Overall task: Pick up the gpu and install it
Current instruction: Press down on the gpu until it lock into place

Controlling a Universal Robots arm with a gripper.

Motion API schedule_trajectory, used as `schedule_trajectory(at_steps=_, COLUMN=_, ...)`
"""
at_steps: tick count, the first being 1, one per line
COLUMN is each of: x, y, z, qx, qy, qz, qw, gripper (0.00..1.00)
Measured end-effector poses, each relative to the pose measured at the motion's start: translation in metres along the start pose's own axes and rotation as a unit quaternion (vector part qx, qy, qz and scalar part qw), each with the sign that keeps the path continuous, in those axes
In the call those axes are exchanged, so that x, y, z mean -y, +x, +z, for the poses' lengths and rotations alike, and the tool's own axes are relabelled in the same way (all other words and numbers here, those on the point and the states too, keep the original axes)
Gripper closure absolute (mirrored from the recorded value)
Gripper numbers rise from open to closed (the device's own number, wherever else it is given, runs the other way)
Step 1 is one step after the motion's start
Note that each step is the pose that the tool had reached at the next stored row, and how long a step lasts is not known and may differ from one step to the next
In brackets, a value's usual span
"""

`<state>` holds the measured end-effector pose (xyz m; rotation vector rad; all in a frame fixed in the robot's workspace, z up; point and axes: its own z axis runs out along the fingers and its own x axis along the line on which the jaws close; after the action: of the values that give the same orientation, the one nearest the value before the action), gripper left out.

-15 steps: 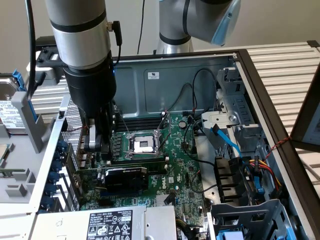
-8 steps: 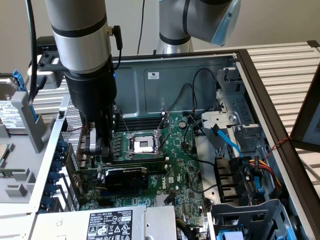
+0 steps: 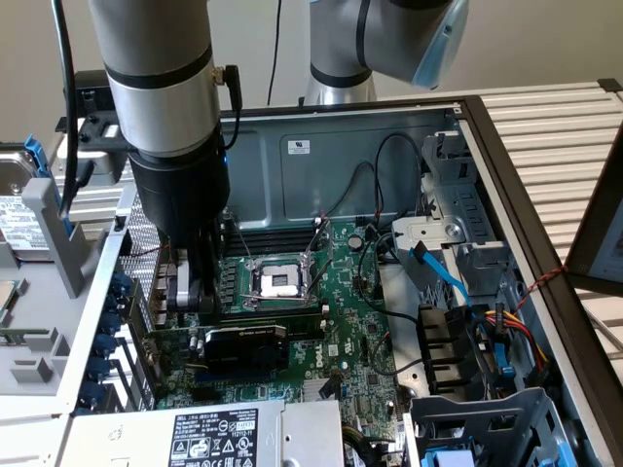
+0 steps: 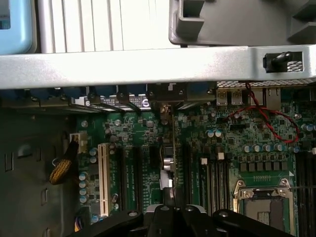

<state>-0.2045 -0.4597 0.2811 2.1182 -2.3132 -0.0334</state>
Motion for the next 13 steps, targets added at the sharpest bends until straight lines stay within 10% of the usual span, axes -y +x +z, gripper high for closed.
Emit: schedule_trajectory(at_steps=13, x=0.0025, y=-0.0003, z=0.0006, qx=-0.0003, qy=-0.0031, qz=-0.003, qw=1.0, gripper=0.89)
